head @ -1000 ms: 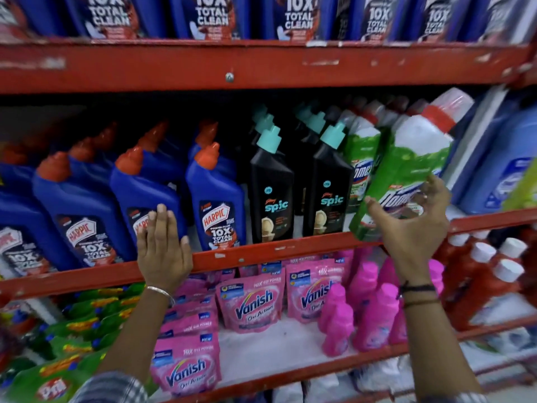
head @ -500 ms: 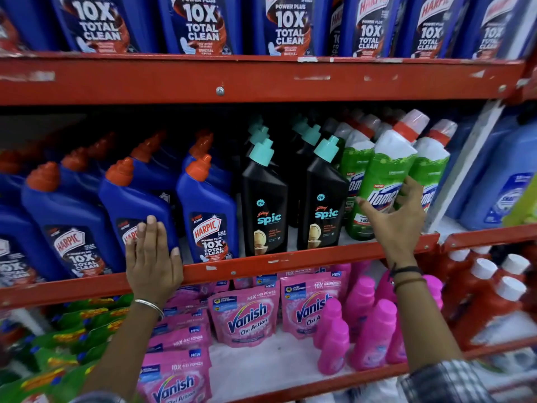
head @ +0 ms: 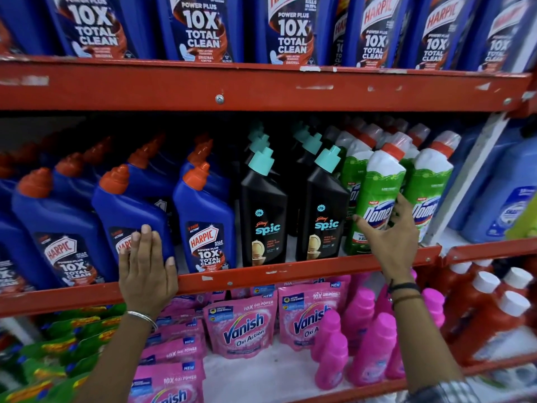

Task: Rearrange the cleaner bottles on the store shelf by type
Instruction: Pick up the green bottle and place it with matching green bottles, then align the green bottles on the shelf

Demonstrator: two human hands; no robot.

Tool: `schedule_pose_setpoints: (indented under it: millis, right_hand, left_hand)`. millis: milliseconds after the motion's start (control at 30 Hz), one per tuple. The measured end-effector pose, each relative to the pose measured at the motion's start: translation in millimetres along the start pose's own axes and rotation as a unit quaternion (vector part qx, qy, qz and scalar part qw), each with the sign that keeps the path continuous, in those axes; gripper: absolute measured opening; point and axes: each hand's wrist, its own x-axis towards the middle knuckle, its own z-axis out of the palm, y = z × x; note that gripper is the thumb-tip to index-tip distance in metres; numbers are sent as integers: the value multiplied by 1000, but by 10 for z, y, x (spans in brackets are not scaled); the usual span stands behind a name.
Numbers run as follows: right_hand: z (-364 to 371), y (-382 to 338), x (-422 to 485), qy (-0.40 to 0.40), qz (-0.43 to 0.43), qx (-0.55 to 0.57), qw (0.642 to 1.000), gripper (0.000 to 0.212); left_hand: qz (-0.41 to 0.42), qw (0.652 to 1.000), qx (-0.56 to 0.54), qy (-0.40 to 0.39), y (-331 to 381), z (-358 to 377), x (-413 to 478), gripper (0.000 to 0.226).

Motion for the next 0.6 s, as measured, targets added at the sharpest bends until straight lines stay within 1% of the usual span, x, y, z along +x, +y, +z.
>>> schedule_pose_setpoints:
  millis: [200,400,467,500,567,600]
  right_hand:
    - [-24,21,0,-19,-2,-19,1000,95]
    - [-47,-41,-96,-13,-11,-54,998,86]
    - [-74,-139,-178,20,-11,-42,999,80]
    - [-90,-206,-217,47,-24,-21,998,74]
    - [-118,-414,-305,90,-79,45,992,57]
    - [-123,-553,-343,91,-105,90,986,48]
  left_hand:
    - [-2,1000,-2,-2,9,4,3,60]
    - [-9,1000,-3,-11,14,-34,27,65]
    - [-9,1000,-14,-17,19,-64,48,66]
    - [-8,999,-23,-23,23,-79,55,65]
    - [-9,998,-41,-36,24,-124,68,58]
    - [-14,998,-49,-41,27,-153,86,54]
